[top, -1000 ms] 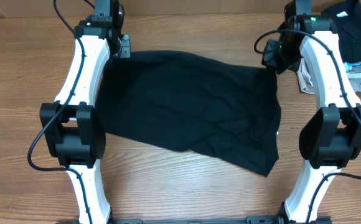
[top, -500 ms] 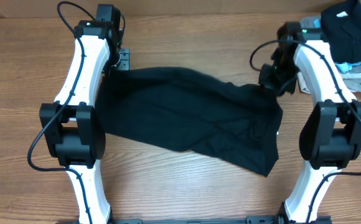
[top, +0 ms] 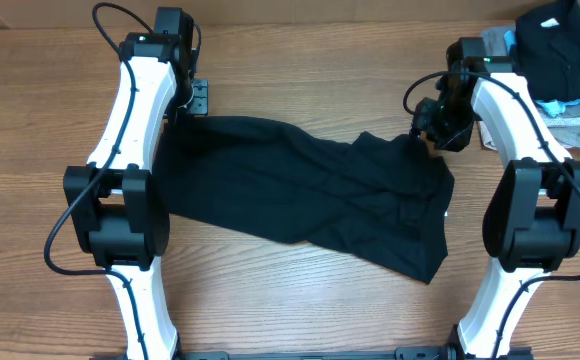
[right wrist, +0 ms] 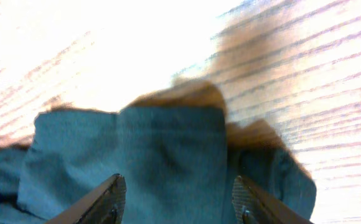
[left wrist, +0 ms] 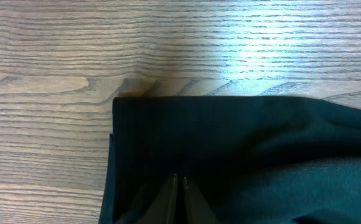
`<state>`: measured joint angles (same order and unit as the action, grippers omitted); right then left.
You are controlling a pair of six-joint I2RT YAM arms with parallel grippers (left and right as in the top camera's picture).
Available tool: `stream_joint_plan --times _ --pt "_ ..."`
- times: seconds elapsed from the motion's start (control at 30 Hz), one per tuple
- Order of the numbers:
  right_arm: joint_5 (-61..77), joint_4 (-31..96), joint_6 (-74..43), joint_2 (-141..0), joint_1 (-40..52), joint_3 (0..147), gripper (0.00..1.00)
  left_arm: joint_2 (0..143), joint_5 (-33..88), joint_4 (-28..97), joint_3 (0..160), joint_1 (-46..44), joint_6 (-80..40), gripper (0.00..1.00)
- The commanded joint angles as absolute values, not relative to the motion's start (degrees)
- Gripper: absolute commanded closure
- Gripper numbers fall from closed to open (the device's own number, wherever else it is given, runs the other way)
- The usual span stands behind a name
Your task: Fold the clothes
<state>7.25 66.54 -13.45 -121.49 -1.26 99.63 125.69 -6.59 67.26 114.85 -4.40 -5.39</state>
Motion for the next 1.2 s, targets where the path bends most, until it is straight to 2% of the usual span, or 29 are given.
stream_joint_plan --times 0.0,0.47,0.73,0.83,0.93,1.03,1.17 --pt "7.6 65.6 -13.4 -120.1 -1.6 101.2 0.4 123.4 -6.1 67.0 115.1 -4.0 -3.8 0.96" --pt "8.3 63.0 -13.3 -126.2 -1.6 99.4 0.37 123.4 -6.1 67.0 115.1 -4.0 -3.8 0.96" --pt "10.6 62.7 -13.3 -128.3 -1.6 99.0 0.4 123.4 -6.1 67.1 115.1 -4.1 -3.8 0.96" --pt "12.1 62.2 -13.2 -128.3 -1.6 99.0 0.5 123.4 -6.1 67.1 115.1 -4.1 -3.8 0.96" --pt "14.3 62.2 -11.7 -128.3 -1.6 99.0 0.69 123.4 -6.1 67.1 115.1 -4.1 -3.8 0.96" --pt "14.3 62.4 -11.7 -128.3 -1.6 99.0 0.95 123.4 -6.1 67.2 115.1 -4.1 -3.8 0.96" --pt "14.3 62.2 -11.7 -128.3 -1.9 99.9 0.96 123.4 -6.1 66.9 115.1 -4.1 -3.8 0.96"
